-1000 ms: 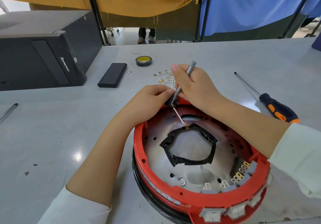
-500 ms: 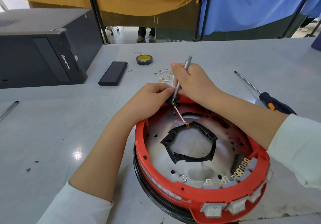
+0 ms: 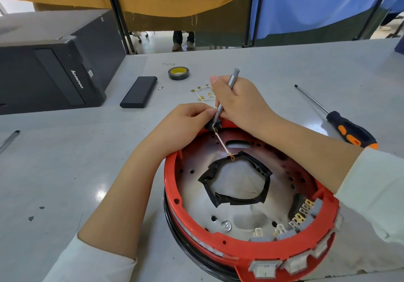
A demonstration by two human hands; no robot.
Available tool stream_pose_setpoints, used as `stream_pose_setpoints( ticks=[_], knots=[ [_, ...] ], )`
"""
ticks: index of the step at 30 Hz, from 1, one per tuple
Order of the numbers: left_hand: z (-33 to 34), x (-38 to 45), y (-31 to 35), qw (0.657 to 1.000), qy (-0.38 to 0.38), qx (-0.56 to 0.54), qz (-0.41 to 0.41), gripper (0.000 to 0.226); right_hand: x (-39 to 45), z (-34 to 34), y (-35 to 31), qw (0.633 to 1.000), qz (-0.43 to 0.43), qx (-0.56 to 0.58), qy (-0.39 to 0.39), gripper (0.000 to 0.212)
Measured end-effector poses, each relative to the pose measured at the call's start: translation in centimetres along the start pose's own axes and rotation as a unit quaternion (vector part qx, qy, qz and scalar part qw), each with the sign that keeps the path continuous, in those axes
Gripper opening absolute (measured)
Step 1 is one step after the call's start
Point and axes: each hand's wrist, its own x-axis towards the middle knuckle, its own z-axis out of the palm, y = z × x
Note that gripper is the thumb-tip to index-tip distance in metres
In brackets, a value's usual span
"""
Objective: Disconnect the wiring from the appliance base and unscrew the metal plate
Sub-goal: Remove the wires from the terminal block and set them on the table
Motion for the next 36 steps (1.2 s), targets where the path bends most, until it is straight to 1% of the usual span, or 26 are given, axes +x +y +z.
stream_pose_setpoints(
  ticks=[4,7,11,14,17,19,23,27,32,36],
  knots=[
    [0.0,-0.1,0.1,1.0,-0.003,-0.006,0.005,0.026,-0.6,0.3,0.2,0.999,-0.031,-0.019,0.015,0.044],
    [0.0,-0.1,0.1,1.0,0.0,-0.006,0.001,0.026,-0.2,0.3,0.1,1.0,-0.003,-0.012,0.013,0.045],
    [0.0,-0.1,0.1,1.0,-0.001,-0.004,-0.004,0.026,1.0,0.5,-0.3,0.997,0.051,-0.06,0.0,0.045],
    [0.1,-0.1,0.0,1.0,-0.009,0.003,-0.007,0.026,1.4,0.9,-0.4,0.993,0.052,-0.106,-0.001,0.041],
    [0.0,0.0,0.0,1.0,-0.002,0.005,-0.009,0.025,1.1,1.2,-0.2,0.991,0.034,-0.129,0.018,0.039],
    [0.0,-0.1,0.0,1.0,0.004,0.0,-0.01,0.025,0.8,1.1,-0.1,0.992,0.02,-0.118,0.035,0.041],
    [0.0,0.0,-0.1,1.0,-0.001,0.0,-0.009,0.026,0.3,0.3,0.1,0.996,-0.001,-0.035,0.087,0.046],
    [0.1,-0.1,0.0,1.0,0.003,-0.007,-0.007,0.026,-0.1,0.7,0.1,0.996,-0.016,-0.063,0.065,0.044],
    [0.0,-0.2,0.2,1.0,0.007,-0.015,-0.003,0.026,-0.2,1.0,0.4,0.994,-0.042,-0.054,0.085,0.047],
    [0.0,-0.3,0.3,1.0,0.003,-0.012,-0.004,0.026,-0.3,1.0,0.4,0.992,-0.068,-0.047,0.101,0.045]
  ],
)
